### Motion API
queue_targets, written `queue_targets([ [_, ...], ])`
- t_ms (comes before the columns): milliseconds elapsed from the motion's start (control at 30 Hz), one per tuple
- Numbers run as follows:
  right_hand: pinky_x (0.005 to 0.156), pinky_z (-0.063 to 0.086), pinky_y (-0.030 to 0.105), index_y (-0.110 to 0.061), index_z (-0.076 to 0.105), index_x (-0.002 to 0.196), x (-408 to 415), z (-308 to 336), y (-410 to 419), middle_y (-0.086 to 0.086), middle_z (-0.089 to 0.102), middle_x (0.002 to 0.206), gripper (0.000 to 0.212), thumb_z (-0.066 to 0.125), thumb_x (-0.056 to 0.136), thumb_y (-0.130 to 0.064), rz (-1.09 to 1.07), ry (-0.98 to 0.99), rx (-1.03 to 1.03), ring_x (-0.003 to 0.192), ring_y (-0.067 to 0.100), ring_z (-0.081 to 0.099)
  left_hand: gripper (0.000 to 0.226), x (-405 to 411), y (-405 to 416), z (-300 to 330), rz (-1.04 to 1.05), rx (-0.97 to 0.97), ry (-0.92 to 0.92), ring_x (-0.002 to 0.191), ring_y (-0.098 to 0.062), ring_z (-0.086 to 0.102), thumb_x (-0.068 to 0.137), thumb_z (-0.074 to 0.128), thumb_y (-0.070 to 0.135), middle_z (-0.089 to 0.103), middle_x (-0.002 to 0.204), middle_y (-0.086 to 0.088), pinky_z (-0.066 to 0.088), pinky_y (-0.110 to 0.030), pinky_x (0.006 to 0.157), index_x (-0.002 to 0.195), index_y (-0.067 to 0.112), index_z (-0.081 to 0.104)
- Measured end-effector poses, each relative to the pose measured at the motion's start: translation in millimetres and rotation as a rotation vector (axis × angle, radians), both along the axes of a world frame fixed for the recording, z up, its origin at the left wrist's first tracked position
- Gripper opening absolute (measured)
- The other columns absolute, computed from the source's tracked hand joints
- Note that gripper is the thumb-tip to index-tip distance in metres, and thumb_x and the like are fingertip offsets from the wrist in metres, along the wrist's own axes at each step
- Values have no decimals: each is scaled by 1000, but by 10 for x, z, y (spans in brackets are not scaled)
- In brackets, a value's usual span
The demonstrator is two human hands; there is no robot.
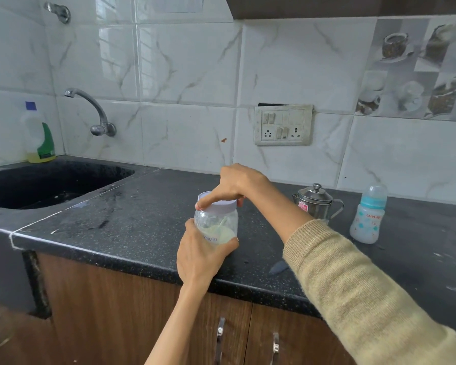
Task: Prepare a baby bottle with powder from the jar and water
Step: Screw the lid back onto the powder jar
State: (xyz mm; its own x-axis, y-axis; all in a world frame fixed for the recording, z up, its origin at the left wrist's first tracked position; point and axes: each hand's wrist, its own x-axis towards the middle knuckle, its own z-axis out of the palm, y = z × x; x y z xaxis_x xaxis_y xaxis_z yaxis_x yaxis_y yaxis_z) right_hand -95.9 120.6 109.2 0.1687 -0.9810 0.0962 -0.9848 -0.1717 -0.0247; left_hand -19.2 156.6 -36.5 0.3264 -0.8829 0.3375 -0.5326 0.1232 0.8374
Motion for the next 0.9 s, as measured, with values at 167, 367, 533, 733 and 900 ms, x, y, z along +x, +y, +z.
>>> queue_targets([
  [167,55,34,26,-15,48,67,13,-148,86,-2,51,70,59,58,68,-74,-43,3,-114,78,20,52,82,-1,-12,10,3,38,-8,78,-16,47,53,77,51,51,92,5,39,-30,64,116,14,40],
  [367,64,38,33,-14,42,62,-407,-534,319,5,58,78,70,26,80,-80,-140,-198,-267,74,26,54,78,-72,-87,54,9,62,-21,85,-24,56,53,80,51,59,99,-3,41,-31,65,108,11,41],
  [533,77,51,33,-15,61,113,-864,-986,436,-2,68,109,66,25,91,-65,-202,-380,-500,99,20,64,78,-221,-249,125,1,98,-32,95,-29,59,52,83,49,59,104,-7,40,-32,65,104,9,41],
  [733,62,50,23,-28,67,93,-1117,-1247,521,-14,70,84,29,46,91,-47,-251,-505,-709,66,2,59,80,-356,-460,136,1,113,-32,98,-30,59,51,84,49,59,107,-9,42,-33,67,104,9,41],
  [900,61,54,35,-29,65,73,-1292,-1328,530,-18,58,57,20,54,87,-39,-307,-556,-753,52,6,56,81,-443,-641,144,-6,114,-44,99,-29,59,52,85,48,59,108,-9,42,-34,67,106,8,41],
])
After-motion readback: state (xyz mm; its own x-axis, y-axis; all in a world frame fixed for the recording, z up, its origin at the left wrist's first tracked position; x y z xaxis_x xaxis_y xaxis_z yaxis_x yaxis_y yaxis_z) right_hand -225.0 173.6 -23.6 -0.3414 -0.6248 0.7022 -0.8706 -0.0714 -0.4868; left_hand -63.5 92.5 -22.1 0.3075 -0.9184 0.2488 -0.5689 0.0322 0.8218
